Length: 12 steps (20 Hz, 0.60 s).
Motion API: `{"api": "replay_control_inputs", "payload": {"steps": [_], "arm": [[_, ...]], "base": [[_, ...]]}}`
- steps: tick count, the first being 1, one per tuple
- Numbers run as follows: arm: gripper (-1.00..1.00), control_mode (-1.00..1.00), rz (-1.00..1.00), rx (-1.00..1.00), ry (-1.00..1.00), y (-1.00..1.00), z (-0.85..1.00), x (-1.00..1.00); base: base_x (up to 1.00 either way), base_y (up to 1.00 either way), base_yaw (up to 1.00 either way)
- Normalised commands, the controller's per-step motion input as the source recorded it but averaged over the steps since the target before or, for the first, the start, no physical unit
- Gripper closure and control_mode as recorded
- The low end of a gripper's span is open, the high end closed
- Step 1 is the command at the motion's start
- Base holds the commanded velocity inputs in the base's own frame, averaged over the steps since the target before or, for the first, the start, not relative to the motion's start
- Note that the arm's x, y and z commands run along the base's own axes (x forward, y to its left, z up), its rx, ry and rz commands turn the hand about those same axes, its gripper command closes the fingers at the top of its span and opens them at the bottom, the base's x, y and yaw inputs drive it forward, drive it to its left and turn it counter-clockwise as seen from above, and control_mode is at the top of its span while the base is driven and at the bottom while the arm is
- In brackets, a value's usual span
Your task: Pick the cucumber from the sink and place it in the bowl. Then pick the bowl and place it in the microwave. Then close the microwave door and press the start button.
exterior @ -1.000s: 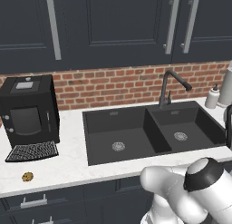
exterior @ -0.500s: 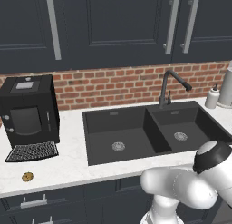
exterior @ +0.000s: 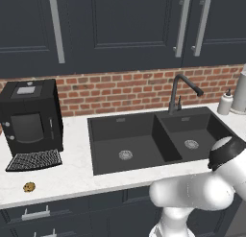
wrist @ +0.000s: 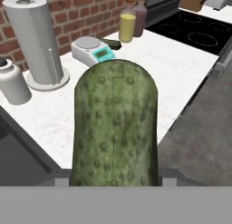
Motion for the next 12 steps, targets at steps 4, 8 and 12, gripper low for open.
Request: {"api": "replay_control_inputs", "payload": {"steps": [4, 8, 12], "arm": [[1.00, -1.00, 0.00, 0.00, 0.00, -0.29, -0.15, 0.03], [1.00, -1.00, 0.00, 0.04, -0.01, -0.36, -0.13, 0.03], [1.00, -1.00, 0.00, 0.06, 0.00, -0.28, -0.11, 0.07]], "base": [[0.00, 0.00, 0.00], [0.00, 0.00, 0.00], [0.00, 0.00, 0.00]]}}
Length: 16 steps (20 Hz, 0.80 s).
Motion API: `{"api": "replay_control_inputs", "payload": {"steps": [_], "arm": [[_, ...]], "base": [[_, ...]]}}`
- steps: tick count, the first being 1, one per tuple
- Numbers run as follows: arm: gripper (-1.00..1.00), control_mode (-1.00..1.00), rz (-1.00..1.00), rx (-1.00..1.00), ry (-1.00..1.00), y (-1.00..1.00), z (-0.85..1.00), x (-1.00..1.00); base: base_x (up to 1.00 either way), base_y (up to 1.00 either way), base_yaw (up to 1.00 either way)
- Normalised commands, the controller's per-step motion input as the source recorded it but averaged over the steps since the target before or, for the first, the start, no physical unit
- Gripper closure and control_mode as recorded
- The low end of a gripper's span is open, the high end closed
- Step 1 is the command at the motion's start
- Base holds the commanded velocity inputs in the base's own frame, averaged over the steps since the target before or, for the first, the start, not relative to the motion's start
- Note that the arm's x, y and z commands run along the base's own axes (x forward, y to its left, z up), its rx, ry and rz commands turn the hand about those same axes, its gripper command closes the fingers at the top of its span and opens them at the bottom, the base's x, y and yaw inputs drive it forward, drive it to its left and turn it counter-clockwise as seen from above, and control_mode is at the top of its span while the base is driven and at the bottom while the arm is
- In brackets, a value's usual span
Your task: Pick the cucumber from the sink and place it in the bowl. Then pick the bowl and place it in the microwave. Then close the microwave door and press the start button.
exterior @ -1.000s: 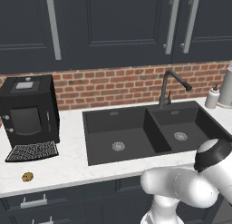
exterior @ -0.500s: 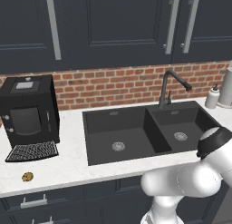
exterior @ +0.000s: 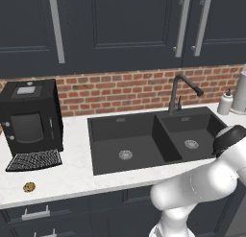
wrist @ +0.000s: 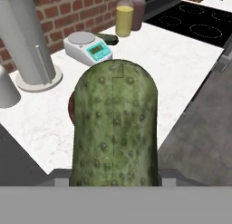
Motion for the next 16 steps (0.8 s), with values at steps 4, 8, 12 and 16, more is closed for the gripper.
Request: {"api": "replay_control_inputs", "payload": {"steps": [4, 8, 12, 16], "arm": [[1.00, -1.00, 0.00, 0.01, 0.02, -0.15, -0.09, 0.26], [1.00, -1.00, 0.00, 0.00, 0.04, -0.05, -0.18, 0.30], [1.00, -1.00, 0.00, 0.00, 0.02, -0.10, -0.18, 0.29], [1.00, -1.00, 0.00, 0.00, 0.00, -0.24, -0.20, 0.10]], "base": [[0.00, 0.00, 0.00], [0.00, 0.00, 0.00], [0.00, 0.00, 0.00], [0.00, 0.00, 0.00]]}}
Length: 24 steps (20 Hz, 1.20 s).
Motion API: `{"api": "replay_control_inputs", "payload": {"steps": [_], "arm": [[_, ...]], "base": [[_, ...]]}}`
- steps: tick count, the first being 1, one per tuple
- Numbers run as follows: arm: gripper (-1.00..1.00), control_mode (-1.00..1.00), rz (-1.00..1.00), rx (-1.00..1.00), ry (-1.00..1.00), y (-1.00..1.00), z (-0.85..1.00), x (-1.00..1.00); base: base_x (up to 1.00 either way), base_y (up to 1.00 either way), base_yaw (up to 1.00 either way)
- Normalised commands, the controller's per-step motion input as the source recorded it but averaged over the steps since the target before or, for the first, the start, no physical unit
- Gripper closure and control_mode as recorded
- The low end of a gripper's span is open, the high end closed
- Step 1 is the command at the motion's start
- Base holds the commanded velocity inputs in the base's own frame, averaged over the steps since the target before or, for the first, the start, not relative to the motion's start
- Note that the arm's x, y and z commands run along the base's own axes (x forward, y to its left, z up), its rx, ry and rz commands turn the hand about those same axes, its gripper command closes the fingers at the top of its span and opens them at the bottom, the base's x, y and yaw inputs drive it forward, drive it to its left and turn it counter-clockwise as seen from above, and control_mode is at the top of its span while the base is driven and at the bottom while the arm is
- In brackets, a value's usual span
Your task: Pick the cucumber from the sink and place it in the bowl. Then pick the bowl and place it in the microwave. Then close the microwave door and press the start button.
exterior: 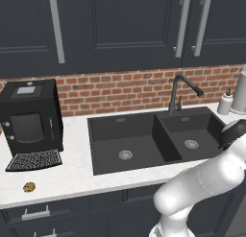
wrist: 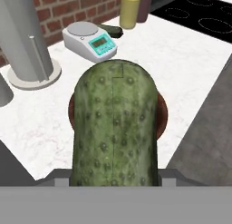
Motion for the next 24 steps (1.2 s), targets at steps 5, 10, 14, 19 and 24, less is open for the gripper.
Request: {"api": "replay_control_inputs", "payload": {"steps": [5, 10, 14, 19, 24], "arm": [[1.00, -1.00, 0.00, 0.00, 0.00, -0.23, -0.24, 0.08], [1.00, -1.00, 0.00, 0.00, 0.00, -0.20, -0.23, 0.07], [1.00, -1.00, 0.00, 0.00, 0.00, -0.14, -0.26, 0.05], [1.00, -1.00, 0.00, 0.00, 0.00, -0.11, -0.26, 0.05], [1.00, -1.00, 0.01, 0.00, 0.00, -0.11, -0.23, 0.08]], "base": [[0.00, 0.00, 0.00], [0.00, 0.00, 0.00], [0.00, 0.00, 0.00], [0.00, 0.00, 0.00], [0.00, 0.00, 0.00]]}}
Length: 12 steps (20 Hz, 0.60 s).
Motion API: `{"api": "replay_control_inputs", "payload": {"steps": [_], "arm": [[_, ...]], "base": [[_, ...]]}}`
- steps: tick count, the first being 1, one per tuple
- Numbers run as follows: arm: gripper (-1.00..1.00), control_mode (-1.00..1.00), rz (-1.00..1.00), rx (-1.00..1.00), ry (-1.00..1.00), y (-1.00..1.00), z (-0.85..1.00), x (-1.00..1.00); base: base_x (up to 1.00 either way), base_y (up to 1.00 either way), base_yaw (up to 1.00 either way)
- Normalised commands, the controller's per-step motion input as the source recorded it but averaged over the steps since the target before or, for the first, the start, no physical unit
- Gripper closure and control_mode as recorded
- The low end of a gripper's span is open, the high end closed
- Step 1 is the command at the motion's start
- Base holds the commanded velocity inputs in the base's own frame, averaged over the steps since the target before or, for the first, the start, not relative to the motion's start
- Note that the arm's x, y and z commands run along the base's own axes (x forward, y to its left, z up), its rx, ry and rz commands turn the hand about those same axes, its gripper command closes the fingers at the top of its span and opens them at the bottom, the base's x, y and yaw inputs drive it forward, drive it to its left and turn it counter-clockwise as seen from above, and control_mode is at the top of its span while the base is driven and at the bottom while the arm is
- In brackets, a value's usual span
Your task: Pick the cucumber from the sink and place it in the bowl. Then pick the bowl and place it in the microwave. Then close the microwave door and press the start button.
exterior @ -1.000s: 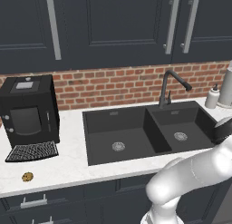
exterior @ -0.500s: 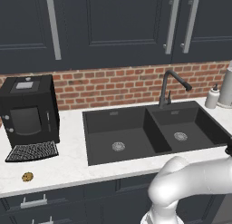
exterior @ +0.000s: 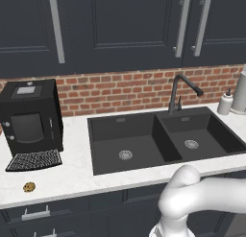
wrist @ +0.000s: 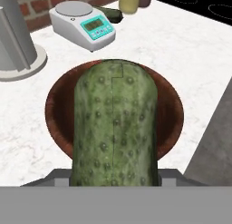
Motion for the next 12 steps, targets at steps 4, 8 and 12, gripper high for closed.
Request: {"api": "replay_control_inputs", "payload": {"steps": [4, 8, 12], "arm": [[1.00, -1.00, 0.03, 0.00, 0.00, -0.10, -0.24, 0.11], [1.00, -1.00, 0.04, 0.00, 0.00, -0.11, -0.23, 0.10], [1.00, -1.00, 0.04, 0.00, 0.00, -0.09, -0.21, 0.09]], "base": [[0.00, 0.00, 0.00], [0.00, 0.00, 0.00], [0.00, 0.00, 0.00]]}}
